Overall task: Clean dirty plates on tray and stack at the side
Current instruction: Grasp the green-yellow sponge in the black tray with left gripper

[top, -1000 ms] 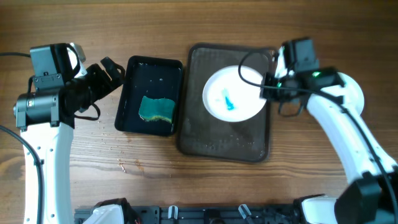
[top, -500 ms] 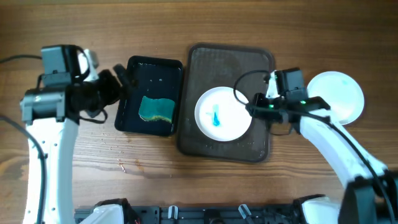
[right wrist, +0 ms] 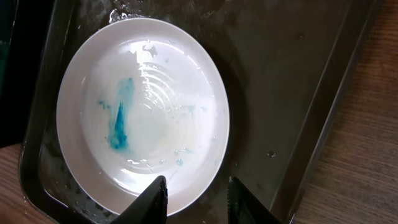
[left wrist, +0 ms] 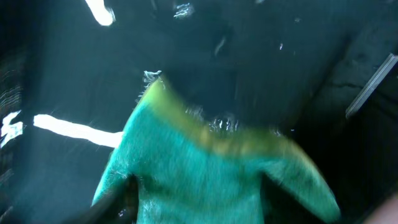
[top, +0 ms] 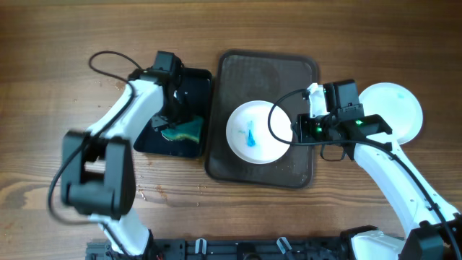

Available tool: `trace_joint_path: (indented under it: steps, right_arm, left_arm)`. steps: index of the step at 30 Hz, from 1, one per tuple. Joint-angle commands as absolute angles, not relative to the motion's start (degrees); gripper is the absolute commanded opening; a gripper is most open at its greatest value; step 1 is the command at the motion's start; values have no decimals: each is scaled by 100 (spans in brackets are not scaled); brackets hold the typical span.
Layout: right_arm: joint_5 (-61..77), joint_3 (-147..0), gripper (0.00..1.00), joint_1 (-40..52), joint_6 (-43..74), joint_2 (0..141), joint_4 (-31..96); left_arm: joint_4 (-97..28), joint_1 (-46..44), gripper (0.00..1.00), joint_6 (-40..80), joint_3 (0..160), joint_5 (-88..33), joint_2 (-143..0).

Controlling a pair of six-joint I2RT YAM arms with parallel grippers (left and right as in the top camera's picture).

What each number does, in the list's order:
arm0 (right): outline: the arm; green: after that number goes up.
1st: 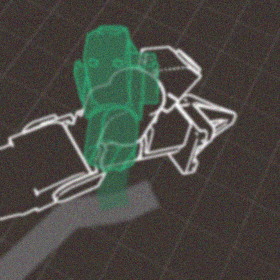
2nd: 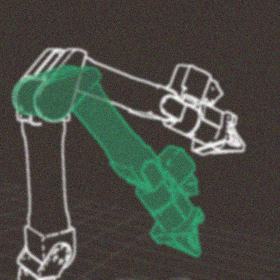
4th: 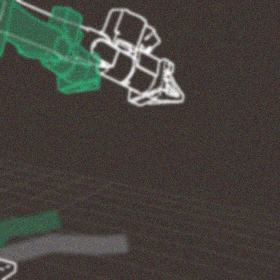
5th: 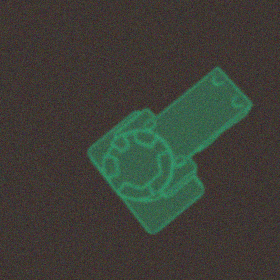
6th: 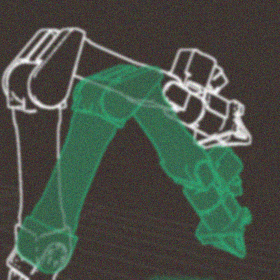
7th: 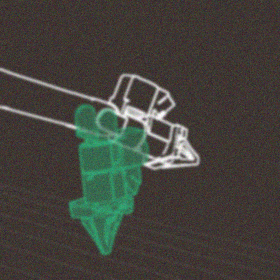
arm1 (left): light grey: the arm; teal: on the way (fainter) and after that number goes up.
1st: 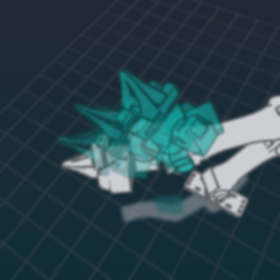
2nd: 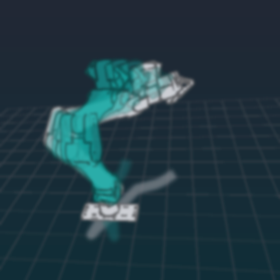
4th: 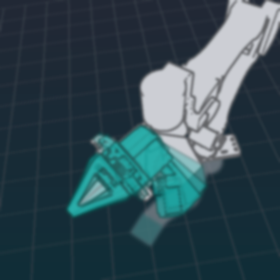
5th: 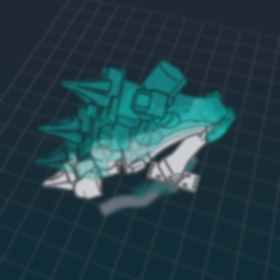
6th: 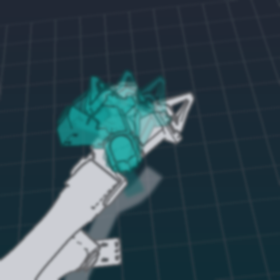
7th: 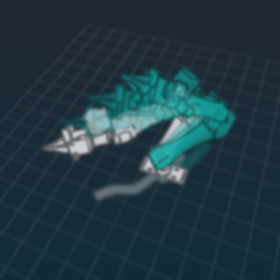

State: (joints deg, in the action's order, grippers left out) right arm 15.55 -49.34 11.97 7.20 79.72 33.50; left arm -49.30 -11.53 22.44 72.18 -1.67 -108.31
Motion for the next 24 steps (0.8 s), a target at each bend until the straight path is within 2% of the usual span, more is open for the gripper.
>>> trace_joint_path:
  steps: [1,2,8,10,12,17,22,24]
  right_arm:
    - [1503,-5017,32,1216,803,8031,3369]
    - [1503,-5017,32,1216,836,8031,3376]
    - [1500,-5017,32,1216,919,8031,3376]
    - [1500,-5017,32,1216,919,8031,3376]
    - [1500,-5017,32,1216,919,8031,3378]
    - [1500,-5017,32,1216,919,8031,3378]
    - [1500,-5015,32,1216,921,8031,3439]
    - [1500,-5015,32,1216,919,8031,3470]
  left_arm:
    - [-4600,-1236,24,1774,7190,-637,-11535]
    - [-4604,-1238,4,1776,7190,-576,-11655]
    - [-5286,-1092,4,1865,7516,-423,-11323]
    - [-5640,-1074,22,1861,7765,-423,-11091]
    - [-5977,-1074,50,1861,7937,-429,-10838]
    - [-6023,-1105,58,1861,7767,-862,-10779]
    - [-4954,-1295,64,1839,6818,-851,-10849]
    - [-4342,-1308,43,1841,6237,-812,-10921]
